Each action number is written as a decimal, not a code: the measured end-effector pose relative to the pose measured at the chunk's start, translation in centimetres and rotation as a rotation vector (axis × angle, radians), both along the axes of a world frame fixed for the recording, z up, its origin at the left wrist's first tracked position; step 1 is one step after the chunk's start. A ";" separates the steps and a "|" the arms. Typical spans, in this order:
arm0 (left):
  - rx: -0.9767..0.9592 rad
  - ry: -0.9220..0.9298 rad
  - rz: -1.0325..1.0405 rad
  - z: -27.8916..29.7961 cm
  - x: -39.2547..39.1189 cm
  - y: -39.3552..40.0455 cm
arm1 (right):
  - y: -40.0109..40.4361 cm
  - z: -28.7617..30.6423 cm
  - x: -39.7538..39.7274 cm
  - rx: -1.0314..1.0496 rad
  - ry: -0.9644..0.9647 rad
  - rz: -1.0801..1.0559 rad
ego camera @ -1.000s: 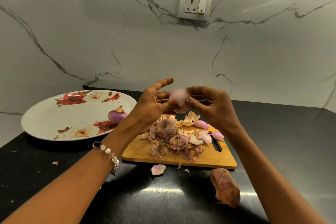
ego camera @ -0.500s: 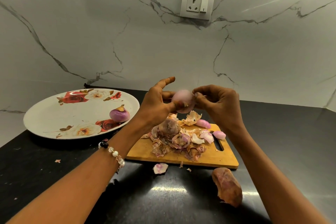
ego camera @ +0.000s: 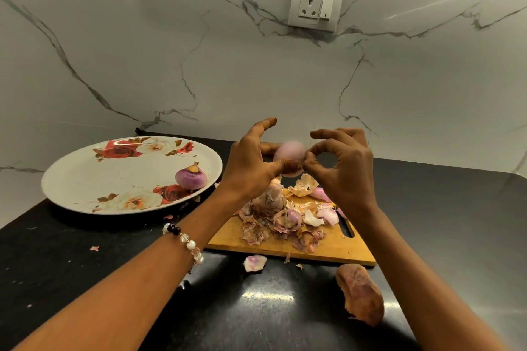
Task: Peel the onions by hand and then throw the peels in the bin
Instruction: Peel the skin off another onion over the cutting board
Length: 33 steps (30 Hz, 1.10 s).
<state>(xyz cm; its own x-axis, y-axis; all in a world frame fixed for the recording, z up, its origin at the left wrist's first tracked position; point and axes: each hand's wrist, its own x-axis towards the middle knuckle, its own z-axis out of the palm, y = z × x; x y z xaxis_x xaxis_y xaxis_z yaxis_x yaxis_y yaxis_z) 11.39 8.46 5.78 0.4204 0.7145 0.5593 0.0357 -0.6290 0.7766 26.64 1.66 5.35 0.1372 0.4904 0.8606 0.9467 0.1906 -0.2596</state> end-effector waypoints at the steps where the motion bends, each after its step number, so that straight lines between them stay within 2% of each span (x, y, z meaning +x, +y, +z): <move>1: -0.009 -0.003 -0.009 0.0 0.0 0.0 | 0.1 -0.1 0.0 -0.002 -0.001 -0.011; 13: -0.126 -0.016 -0.141 0.3 -0.6 0.4 | 0.5 0.1 0.4 -0.184 -0.023 -0.033; 17: -0.182 -0.054 -0.200 0.4 -0.6 0.4 | 0.3 0.4 0.9 -0.229 0.070 -0.006; 21: -0.200 -0.072 -0.193 0.4 -0.8 0.7 | -0.3 1.0 1.6 -0.139 0.184 0.079; 24: -0.200 -0.081 -0.158 0.4 -0.8 0.9 | -0.7 1.5 1.5 -0.062 0.175 0.192; 28: -0.152 -0.068 -0.114 0.3 -0.7 0.7 | -0.6 1.1 0.7 -0.089 0.107 0.206; 33: -0.073 0.000 -0.091 0.4 -0.6 0.4 | -0.5 0.6 0.3 -0.094 0.157 0.244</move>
